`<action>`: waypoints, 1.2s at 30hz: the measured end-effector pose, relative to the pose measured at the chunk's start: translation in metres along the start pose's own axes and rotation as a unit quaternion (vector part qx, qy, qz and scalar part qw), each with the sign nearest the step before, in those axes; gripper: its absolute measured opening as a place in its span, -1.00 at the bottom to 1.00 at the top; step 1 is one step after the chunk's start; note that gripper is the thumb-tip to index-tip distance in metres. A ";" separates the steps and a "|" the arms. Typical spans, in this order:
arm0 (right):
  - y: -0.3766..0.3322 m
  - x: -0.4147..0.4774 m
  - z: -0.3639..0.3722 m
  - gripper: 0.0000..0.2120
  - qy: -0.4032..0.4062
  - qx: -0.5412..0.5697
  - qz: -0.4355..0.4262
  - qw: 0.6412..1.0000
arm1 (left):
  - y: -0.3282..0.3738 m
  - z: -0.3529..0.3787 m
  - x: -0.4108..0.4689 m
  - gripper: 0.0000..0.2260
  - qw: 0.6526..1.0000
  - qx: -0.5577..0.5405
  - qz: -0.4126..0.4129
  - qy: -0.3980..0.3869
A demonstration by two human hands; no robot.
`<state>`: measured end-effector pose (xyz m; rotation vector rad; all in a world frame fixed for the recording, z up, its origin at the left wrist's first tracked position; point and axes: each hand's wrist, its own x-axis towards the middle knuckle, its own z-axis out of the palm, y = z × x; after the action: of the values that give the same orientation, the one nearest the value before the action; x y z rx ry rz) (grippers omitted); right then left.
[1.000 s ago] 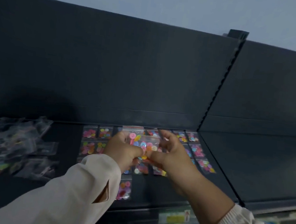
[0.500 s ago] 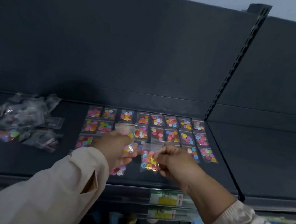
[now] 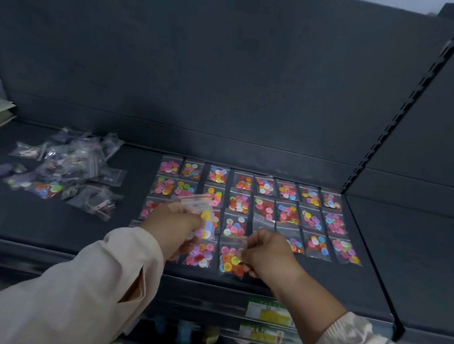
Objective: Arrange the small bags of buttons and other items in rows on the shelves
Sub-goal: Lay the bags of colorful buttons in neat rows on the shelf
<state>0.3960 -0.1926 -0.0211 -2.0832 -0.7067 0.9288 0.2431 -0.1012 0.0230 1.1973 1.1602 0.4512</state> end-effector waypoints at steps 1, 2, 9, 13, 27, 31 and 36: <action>0.001 0.001 0.001 -0.86 0.010 -0.026 -0.011 1.000 | 0.001 0.000 0.001 -0.87 1.000 0.000 -0.006 -0.005; 0.001 0.001 0.002 -0.86 0.018 -0.049 -0.022 0.998 | 0.001 -0.001 0.002 -0.88 1.000 0.006 -0.008 -0.009; 0.003 -0.002 0.003 -0.84 0.027 -0.085 -0.029 0.996 | -0.004 0.001 0.005 -0.95 0.998 0.056 0.032 -0.022; -0.003 -0.009 -0.005 -0.83 0.045 -0.106 -0.034 0.993 | -0.004 0.006 0.002 -0.89 0.996 0.072 0.050 -0.034; -0.011 -0.048 -0.040 -0.86 -0.129 0.191 -0.016 0.973 | 0.004 0.032 -0.015 -0.89 0.989 0.080 0.114 -0.057; -0.010 -0.051 -0.048 -0.97 -0.135 0.234 -0.041 0.962 | 0.001 0.043 -0.022 -0.90 0.981 0.115 0.128 -0.086; -0.002 -0.046 -0.049 -0.83 -0.064 0.207 -0.043 0.975 | -0.013 0.055 -0.024 -0.83 0.962 0.195 0.168 -0.091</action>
<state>0.4079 -0.2438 0.0211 -1.6276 -0.6034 1.0670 0.2774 -0.1516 0.0186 1.7569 0.9092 0.3639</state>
